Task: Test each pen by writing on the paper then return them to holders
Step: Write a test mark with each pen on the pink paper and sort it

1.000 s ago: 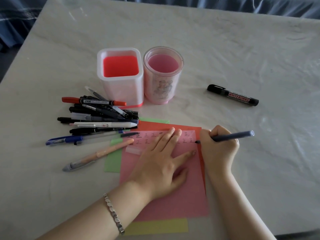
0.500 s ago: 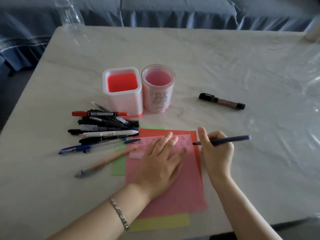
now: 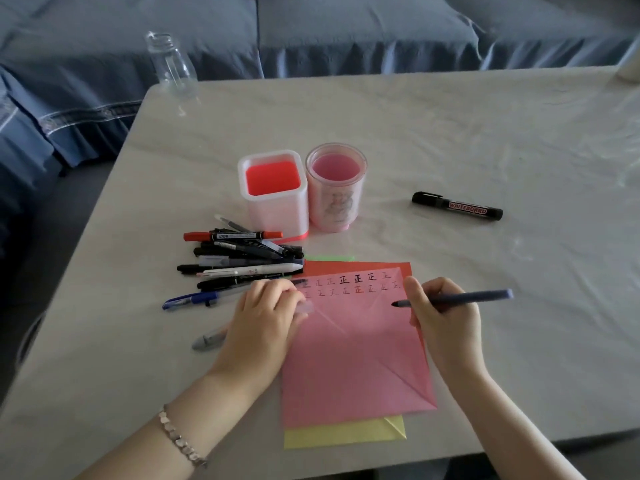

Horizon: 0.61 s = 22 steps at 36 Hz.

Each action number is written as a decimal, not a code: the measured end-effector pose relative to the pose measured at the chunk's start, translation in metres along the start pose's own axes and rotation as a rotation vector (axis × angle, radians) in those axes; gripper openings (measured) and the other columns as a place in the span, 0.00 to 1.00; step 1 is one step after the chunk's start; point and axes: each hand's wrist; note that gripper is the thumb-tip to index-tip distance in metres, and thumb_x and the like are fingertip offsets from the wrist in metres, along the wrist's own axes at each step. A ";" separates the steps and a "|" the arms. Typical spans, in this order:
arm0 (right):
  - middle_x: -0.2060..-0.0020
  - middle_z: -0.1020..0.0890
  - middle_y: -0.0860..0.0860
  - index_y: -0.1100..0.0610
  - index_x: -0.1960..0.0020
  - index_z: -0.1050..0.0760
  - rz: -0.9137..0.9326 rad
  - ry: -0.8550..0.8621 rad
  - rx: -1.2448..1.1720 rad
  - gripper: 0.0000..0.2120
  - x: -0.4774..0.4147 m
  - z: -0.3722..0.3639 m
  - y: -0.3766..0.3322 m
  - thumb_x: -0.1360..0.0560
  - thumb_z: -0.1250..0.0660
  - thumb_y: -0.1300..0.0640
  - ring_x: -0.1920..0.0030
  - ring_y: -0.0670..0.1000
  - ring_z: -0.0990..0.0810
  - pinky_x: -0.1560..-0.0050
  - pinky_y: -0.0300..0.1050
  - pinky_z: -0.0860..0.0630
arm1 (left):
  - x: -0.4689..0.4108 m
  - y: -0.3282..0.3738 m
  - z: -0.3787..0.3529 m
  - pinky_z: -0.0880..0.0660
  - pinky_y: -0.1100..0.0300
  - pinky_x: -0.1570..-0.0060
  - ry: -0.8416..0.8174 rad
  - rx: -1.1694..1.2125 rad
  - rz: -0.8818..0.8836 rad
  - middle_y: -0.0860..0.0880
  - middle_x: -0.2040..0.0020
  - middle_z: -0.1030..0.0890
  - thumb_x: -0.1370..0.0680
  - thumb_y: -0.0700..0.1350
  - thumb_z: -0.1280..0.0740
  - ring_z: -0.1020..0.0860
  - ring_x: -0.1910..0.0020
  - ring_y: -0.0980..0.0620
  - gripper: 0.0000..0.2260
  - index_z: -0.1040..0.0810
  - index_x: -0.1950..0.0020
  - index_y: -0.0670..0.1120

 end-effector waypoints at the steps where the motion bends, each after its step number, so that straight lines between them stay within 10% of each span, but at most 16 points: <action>1: 0.82 0.26 0.47 0.59 0.68 0.30 0.000 -0.023 -0.033 0.14 0.002 -0.001 -0.004 0.25 0.34 0.58 0.79 0.42 0.31 0.74 0.31 0.34 | 0.000 0.003 0.003 0.35 0.60 0.51 0.019 0.048 0.014 0.49 0.54 0.24 0.25 0.48 0.37 0.31 0.53 0.50 0.08 0.22 0.54 0.44; 9: 0.72 0.18 0.57 0.60 0.63 0.21 -0.075 -0.188 -0.361 0.20 0.022 -0.005 -0.045 0.25 0.44 0.48 0.71 0.54 0.20 0.69 0.39 0.25 | -0.006 0.040 0.038 0.31 0.74 0.59 -0.066 0.793 0.417 0.65 0.55 0.22 0.26 0.60 0.34 0.24 0.58 0.64 0.08 0.26 0.53 0.58; 22: 0.76 0.20 0.57 0.61 0.67 0.21 -0.043 -0.203 -0.325 0.22 0.027 -0.006 -0.064 0.26 0.43 0.47 0.75 0.52 0.22 0.71 0.41 0.25 | -0.013 0.049 0.043 0.30 0.72 0.58 -0.076 0.796 0.339 0.64 0.52 0.22 0.29 0.64 0.35 0.23 0.55 0.62 0.13 0.24 0.52 0.58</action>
Point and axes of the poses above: each hand's wrist, its own x-axis away from the middle knuckle, its own z-axis out of the back of the hand, y = z × x
